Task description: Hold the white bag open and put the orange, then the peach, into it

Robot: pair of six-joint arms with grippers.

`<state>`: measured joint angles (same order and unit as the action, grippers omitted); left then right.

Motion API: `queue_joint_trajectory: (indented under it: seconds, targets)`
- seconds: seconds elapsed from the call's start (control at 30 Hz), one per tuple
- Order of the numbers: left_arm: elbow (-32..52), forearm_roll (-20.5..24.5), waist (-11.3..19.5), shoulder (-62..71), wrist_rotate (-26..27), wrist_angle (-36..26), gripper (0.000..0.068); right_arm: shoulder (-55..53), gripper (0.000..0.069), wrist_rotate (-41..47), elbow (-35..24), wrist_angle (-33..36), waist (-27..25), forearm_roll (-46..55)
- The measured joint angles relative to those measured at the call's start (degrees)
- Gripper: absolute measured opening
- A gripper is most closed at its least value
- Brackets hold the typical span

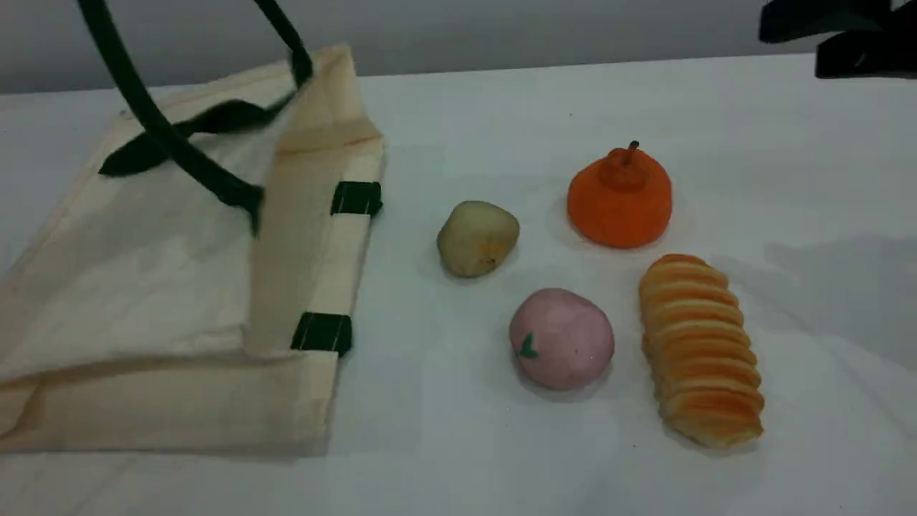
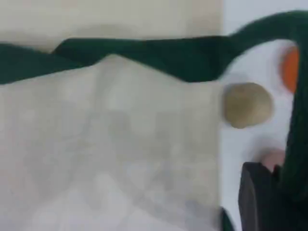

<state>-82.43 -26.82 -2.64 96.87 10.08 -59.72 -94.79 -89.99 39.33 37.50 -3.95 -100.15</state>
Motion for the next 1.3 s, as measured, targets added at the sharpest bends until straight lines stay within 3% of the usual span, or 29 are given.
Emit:
queue_joint_trajectory:
  seconds: [0.17, 0.4, 0.6, 0.9, 1.13, 1.3]
  targets:
    - [-4.94, -1.05, 0.00, -4.56, 0.06, -6.40, 0.0059, -2.72, 0.0459, -0.01, 0.05, 0.96, 0.00, 0.06]
    - [-5.79, -1.83, -0.56, -9.19, -0.27, -8.72, 0.0059, -5.35, 0.0459, 0.04, 2.56, 0.76, 0.99, 0.24]
    - [-5.79, -1.83, -3.37, -9.28, -0.46, -8.78, 0.0059, -7.22, 0.0459, 0.04, 6.43, -8.46, 6.51, 0.07]
    - [-5.90, -2.63, -4.15, -10.17, -0.30, -10.14, 0.0058, -11.93, 0.0459, 0.04, 11.01, -24.06, 16.94, 0.02]
    - [-6.88, -3.71, -8.39, -10.19, 1.74, -10.31, 0.0058, -17.65, 0.0459, 0.04, 14.96, -25.81, 18.34, 0.02]
    - [-6.88, -3.77, -8.54, -10.19, 1.85, -10.31, 0.0058, -19.22, 0.0459, -0.01, 15.92, -22.91, 18.34, 0.25]
